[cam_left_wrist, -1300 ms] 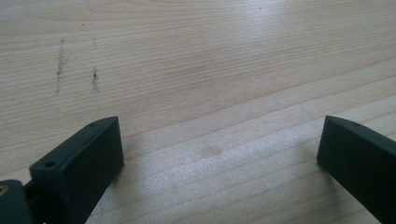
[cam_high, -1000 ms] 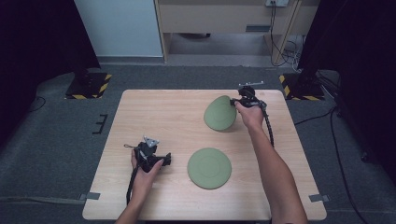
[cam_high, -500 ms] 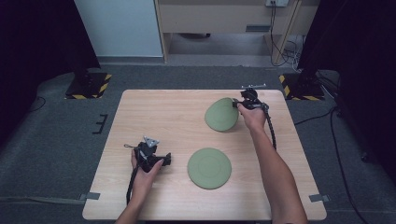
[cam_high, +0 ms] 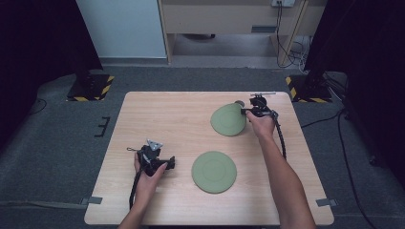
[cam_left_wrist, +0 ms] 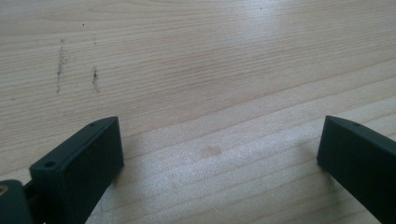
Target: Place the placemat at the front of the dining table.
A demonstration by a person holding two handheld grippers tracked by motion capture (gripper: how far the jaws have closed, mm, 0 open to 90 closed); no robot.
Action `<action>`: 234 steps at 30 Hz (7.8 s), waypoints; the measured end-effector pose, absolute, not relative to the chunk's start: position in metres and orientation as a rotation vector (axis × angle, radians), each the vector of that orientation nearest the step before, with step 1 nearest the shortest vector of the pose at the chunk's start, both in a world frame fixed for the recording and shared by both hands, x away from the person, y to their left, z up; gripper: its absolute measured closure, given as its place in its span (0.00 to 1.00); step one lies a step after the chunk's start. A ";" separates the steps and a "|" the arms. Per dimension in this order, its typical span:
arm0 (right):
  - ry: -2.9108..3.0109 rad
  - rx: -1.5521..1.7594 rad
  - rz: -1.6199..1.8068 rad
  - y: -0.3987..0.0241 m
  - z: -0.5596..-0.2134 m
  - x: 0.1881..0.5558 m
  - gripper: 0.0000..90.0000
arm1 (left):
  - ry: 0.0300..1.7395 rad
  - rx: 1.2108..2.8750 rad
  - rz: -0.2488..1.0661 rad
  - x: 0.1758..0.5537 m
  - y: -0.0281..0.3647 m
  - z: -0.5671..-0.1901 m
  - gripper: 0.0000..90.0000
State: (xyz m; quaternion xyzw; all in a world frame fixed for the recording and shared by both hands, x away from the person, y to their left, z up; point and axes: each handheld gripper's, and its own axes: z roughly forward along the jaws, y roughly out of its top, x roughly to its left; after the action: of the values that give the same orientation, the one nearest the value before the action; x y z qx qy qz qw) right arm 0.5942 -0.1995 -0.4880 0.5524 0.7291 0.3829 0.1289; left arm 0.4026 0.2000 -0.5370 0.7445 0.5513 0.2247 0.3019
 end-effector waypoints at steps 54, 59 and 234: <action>2.062 1.700 0.953 -0.225 -0.510 0.596 0.76 | 1.470 1.970 0.606 0.402 0.199 -0.537 0.00; 2.051 1.697 0.950 -0.226 -0.509 0.596 0.68 | 1.470 1.970 0.606 0.402 0.199 -0.537 0.00; 2.076 1.460 0.936 -0.227 -0.538 0.390 0.06 | 1.475 1.966 0.601 0.402 0.199 -0.537 0.00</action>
State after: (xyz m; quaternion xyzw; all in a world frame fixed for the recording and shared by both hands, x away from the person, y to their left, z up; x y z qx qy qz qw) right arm 0.3897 -0.2270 -0.5377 0.5268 0.7494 0.3377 0.2165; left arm 0.4023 0.1986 -0.5371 0.7409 0.5559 0.2265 0.3012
